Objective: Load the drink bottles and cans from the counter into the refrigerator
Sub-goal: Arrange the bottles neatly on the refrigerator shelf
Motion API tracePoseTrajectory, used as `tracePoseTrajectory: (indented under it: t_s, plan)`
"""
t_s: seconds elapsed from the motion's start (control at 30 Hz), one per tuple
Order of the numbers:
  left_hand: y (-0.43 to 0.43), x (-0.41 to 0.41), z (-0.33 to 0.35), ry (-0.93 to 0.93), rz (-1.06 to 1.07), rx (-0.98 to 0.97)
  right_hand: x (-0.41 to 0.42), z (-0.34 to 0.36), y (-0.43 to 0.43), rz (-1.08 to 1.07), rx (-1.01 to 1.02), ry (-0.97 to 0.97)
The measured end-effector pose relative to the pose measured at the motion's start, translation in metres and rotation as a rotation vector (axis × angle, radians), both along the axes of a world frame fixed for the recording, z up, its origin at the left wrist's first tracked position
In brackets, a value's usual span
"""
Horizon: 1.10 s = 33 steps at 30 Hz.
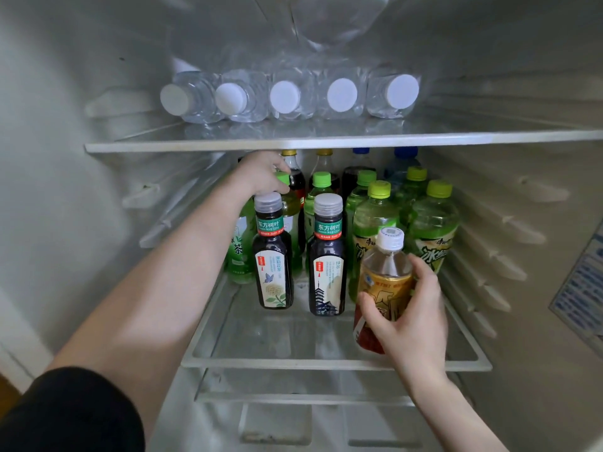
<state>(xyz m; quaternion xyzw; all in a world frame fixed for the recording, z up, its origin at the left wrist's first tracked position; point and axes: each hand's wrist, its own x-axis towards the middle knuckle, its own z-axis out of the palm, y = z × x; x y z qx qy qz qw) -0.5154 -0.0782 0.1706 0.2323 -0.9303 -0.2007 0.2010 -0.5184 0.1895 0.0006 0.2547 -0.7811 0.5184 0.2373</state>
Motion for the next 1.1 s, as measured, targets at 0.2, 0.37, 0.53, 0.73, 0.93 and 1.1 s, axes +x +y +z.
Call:
tracePoseTrajectory:
  t_s: [0.2, 0.37, 0.53, 0.73, 0.93, 1.1]
  plan:
    - [0.000, 0.003, -0.002, 0.037, -0.024, 0.084, -0.002, -0.003, -0.001, -0.006, -0.004, 0.005]
    - [0.023, 0.040, -0.020, 0.543, 0.026, 0.246, -0.003, -0.003, -0.001, 0.002, -0.021, -0.001]
    - [0.076, 0.081, -0.120, 0.840, 0.146, 0.242, -0.003, -0.004, 0.000, 0.013, -0.026, -0.001]
    - [0.078, 0.082, -0.169, 0.637, 0.103, 0.261, 0.000, -0.001, 0.001, 0.025, -0.020, -0.014]
    - [0.074, 0.078, -0.172, 0.614, 0.097, 0.197, 0.001, 0.000, 0.003, 0.036, -0.008, -0.035]
    - [0.094, 0.081, -0.172, 0.737, 0.198, 0.009, -0.001, 0.000, 0.004, 0.059, -0.015, -0.043]
